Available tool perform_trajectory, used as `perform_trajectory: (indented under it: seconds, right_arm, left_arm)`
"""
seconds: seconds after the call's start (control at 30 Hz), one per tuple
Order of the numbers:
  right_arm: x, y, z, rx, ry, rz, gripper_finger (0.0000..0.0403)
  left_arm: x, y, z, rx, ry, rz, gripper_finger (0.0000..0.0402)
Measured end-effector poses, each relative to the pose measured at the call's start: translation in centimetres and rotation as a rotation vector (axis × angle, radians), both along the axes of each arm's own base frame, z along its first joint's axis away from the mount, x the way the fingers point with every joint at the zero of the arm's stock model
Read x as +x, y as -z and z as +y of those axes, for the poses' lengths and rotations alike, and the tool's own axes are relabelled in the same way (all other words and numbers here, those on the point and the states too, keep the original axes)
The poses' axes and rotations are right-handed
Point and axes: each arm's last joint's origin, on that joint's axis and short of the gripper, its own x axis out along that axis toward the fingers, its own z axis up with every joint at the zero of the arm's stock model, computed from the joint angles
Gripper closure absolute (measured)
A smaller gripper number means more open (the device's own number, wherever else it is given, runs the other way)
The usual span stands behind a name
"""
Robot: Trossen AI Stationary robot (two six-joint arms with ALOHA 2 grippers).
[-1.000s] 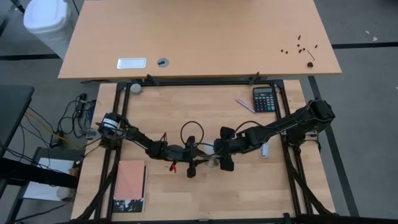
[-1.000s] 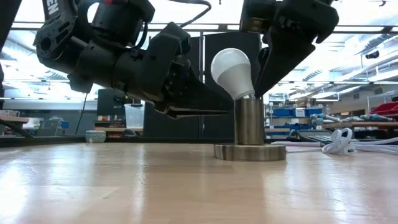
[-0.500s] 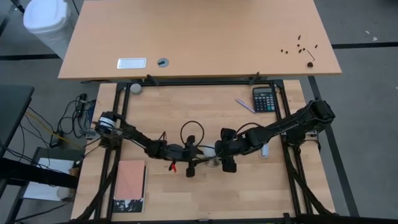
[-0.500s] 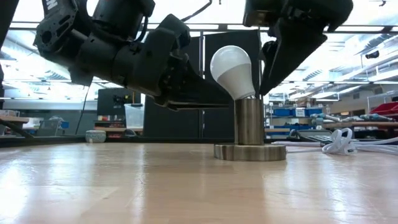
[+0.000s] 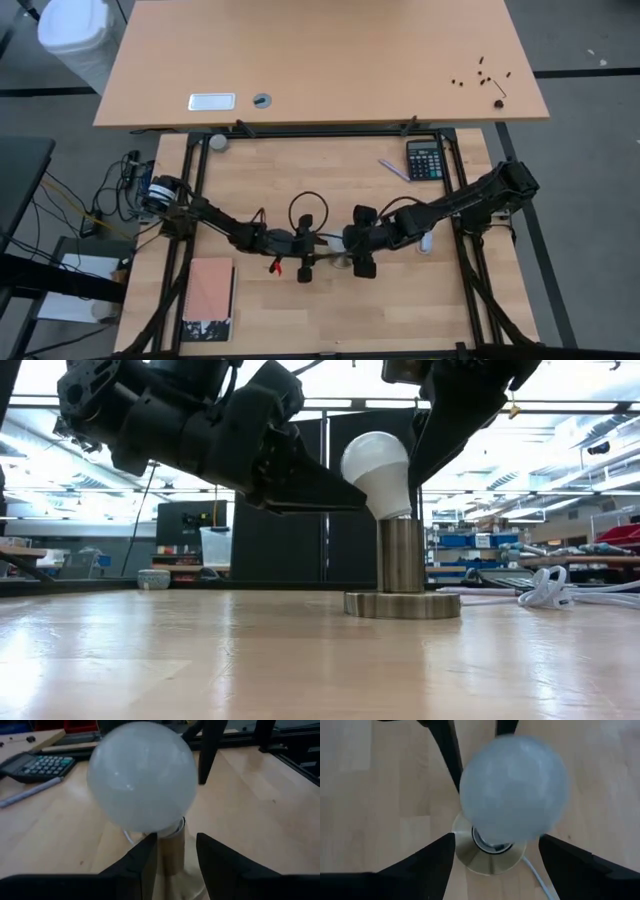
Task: Screw lightbulb
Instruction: Insert the lightbulb on the lamp
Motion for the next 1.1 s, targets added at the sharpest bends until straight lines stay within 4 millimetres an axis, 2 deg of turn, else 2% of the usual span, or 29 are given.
perform_trajectory:
  seconds: [0.3, 0.67, 0.9, 1.1]
  right_arm:
    - [-0.7, 1.6, 1.0, 0.017, 0.023, -0.015, 0.0105]
    - [-1.2, 1.8, 2.6, -0.095, 0.044, -0.097, 0.0116]
    - [-1.5, 3.7, 2.5, -0.058, 0.062, -0.15, 0.0121]
    - [-1.7, 4.4, 2.4, -0.048, 0.063, -0.166, 0.0123]
  left_arm:
    - [0.2, -0.3, 0.6, 0.0, -0.015, -0.027, 0.0259]
    - [0.6, -0.8, 0.5, 0.012, 0.0, -0.048, 0.0259]
    - [0.7, -0.9, 0.5, 0.017, 0.001, -0.047, 0.0259]
    - [0.7, -0.7, 0.5, 0.024, -0.006, -0.026, 0.0259]
